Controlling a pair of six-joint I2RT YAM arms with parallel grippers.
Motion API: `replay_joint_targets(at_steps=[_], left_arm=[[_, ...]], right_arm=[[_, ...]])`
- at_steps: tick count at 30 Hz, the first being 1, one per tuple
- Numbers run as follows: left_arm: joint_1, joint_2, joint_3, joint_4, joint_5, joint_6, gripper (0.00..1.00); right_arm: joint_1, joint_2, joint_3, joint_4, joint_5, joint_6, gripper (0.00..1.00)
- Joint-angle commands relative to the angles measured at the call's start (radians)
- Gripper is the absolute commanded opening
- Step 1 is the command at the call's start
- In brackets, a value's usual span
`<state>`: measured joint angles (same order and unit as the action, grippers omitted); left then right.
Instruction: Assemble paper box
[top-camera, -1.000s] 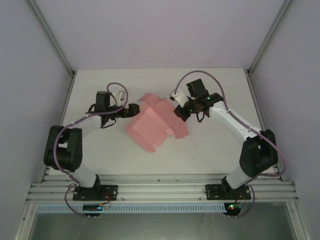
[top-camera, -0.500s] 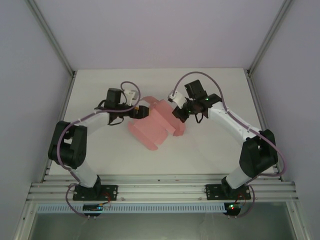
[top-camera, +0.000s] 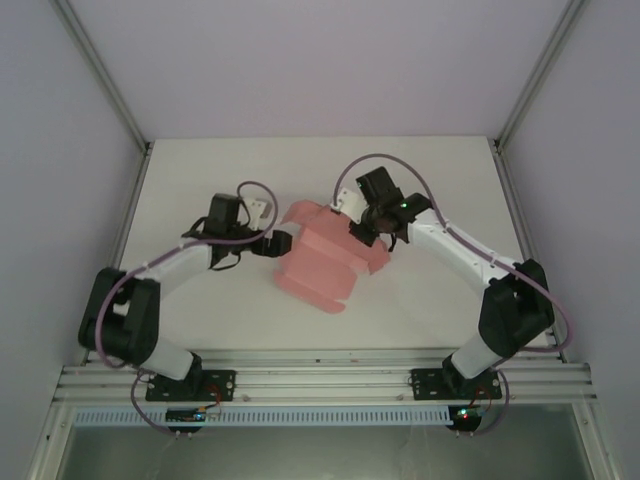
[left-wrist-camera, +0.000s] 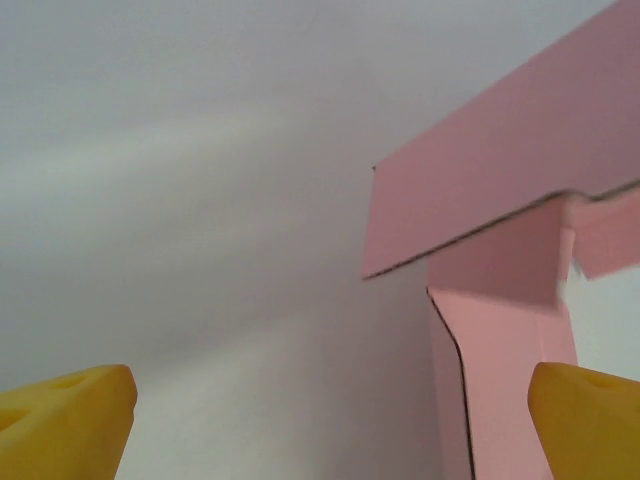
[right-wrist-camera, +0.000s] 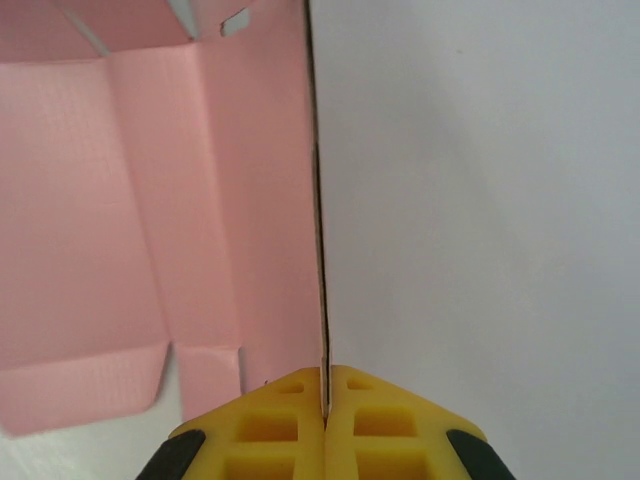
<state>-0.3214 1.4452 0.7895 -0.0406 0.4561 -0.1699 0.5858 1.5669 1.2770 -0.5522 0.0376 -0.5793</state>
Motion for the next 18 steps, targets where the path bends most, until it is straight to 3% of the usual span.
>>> replay_joint_targets(at_steps=[1, 5, 8, 12, 18], left_arm=[[0.036, -0.132, -0.062, 0.060, 0.003, -0.068, 1.00], [0.078, -0.240, -0.116, 0.028, -0.102, -0.102, 1.00], [0.111, -0.263, -0.123, -0.006, -0.149, -0.126, 1.00], [0.148, -0.233, -0.112, -0.005, -0.150, -0.162, 1.00], [0.159, -0.127, -0.064, 0.023, -0.129, -0.173, 0.99]], right_arm=[[0.055, 0.047, 0.025, 0.067, 0.253, -0.145, 0.00], [0.098, 0.089, 0.002, 0.183, 0.337, -0.211, 0.00], [0.140, 0.106, -0.075, 0.366, 0.431, -0.316, 0.00], [0.181, 0.119, -0.200, 0.582, 0.468, -0.443, 0.00], [0.191, 0.137, -0.308, 0.789, 0.493, -0.496, 0.00]])
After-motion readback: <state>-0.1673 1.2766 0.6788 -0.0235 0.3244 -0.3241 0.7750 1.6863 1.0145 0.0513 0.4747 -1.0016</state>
